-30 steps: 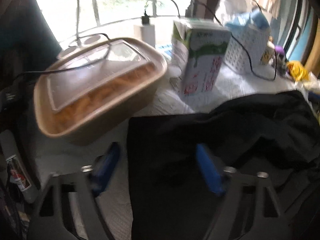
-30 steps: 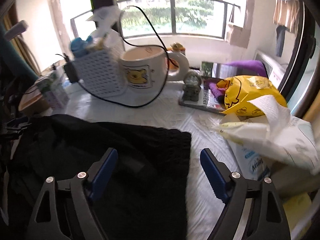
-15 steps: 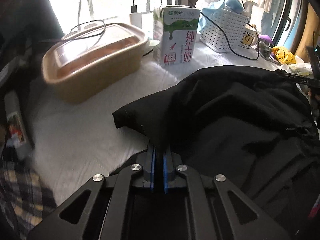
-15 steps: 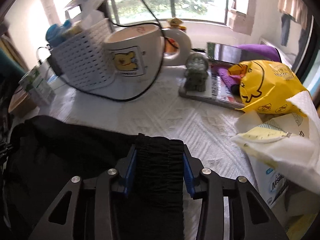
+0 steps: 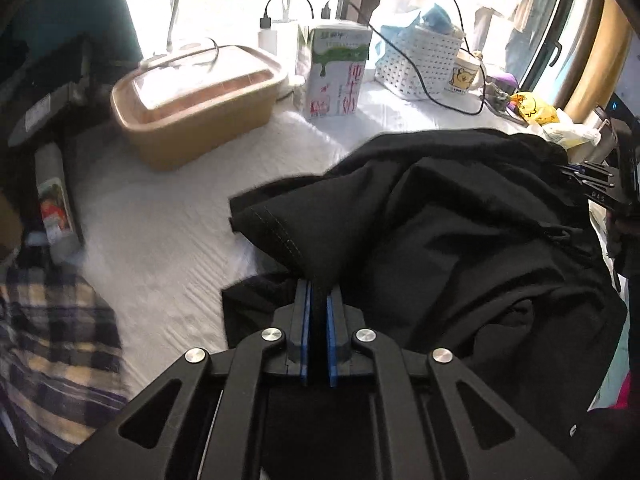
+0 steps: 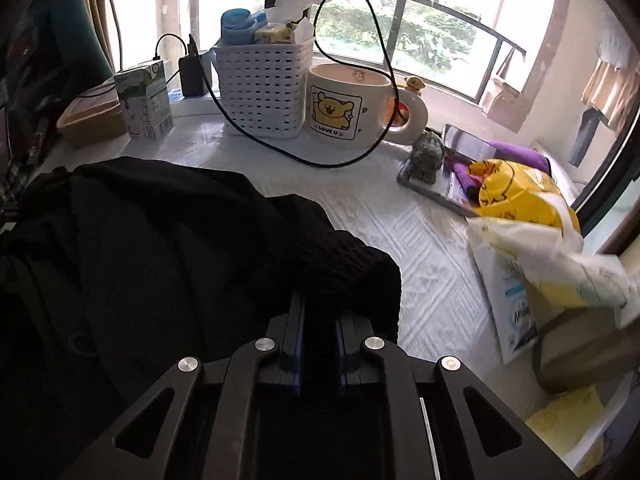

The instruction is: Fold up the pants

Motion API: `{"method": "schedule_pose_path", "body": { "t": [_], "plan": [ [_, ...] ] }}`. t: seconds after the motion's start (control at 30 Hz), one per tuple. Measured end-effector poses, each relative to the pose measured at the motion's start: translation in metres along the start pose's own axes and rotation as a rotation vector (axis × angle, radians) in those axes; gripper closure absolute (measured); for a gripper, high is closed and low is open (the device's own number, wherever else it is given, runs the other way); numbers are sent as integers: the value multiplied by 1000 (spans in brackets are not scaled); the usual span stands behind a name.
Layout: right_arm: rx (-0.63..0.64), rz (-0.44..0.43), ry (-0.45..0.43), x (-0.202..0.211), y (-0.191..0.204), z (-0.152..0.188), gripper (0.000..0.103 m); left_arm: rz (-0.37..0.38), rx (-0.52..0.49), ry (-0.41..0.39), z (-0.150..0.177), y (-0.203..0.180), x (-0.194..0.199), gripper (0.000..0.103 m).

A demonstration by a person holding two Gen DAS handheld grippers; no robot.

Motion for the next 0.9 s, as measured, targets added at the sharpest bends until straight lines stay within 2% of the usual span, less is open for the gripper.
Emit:
{"method": "schedule_pose_path", "body": {
  "t": [0.03,0.1,0.17,0.27,0.33,0.4,0.43,0.57,0.63,0.67,0.73,0.77,0.8,0.87,0.9],
  "plan": [
    [-11,-6,-4,3,-3,-1,91,-5,2,-12,-4,3,4,96],
    [-37,-26,-25,8,-8,-4,91,-15,20,-41,-12,11,13,86],
    [-50,-33,-34,12,-12,-9,90,-4,52,-73,-23,22,21,58],
    [-54,-32,-47,15,-16,-17,87,22,101,-109,-40,37,24,41],
    [-72,-25,-59,14,-20,-22,71,10,129,-112,-50,44,17,41],
    [-103,-37,-78,17,-26,-27,23,-1,156,-83,-59,50,1,41],
    [-116,-43,-97,19,-29,-30,19,2,159,-62,-61,50,-7,41],
    [-139,-37,-122,17,-40,-38,19,6,119,0,-62,38,-39,41],
    [-185,-82,-96,3,-49,-41,19,-10,110,17,-61,34,-51,41],
    [-208,-103,-80,-6,-53,-42,20,-26,103,-9,-61,32,-50,41],
    [-225,-142,-41,-23,-54,-42,29,-43,90,-24,-63,28,-52,41],
    [-222,-146,-20,-31,-53,-42,55,-47,78,-32,-64,25,-51,47],
    [-214,-134,3,-39,-52,-41,63,-47,55,-41,-64,21,-50,57],
    [-194,-116,21,-47,-47,-41,66,-76,8,-46,-65,14,-51,85],
    [-180,-104,18,-47,-45,-43,75,-84,-8,-48,-67,12,-51,87]
  ]
}}
Point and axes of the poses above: each gripper's, at about its wrist camera, not at the fingertips, and x roughly against the way its jaws point, y to its left, z to its underside, the point moved 6 cm from there along -x, roughly the way its jaws point, and after that the axes turned 12 degrees about y, right-handed, at the moved point
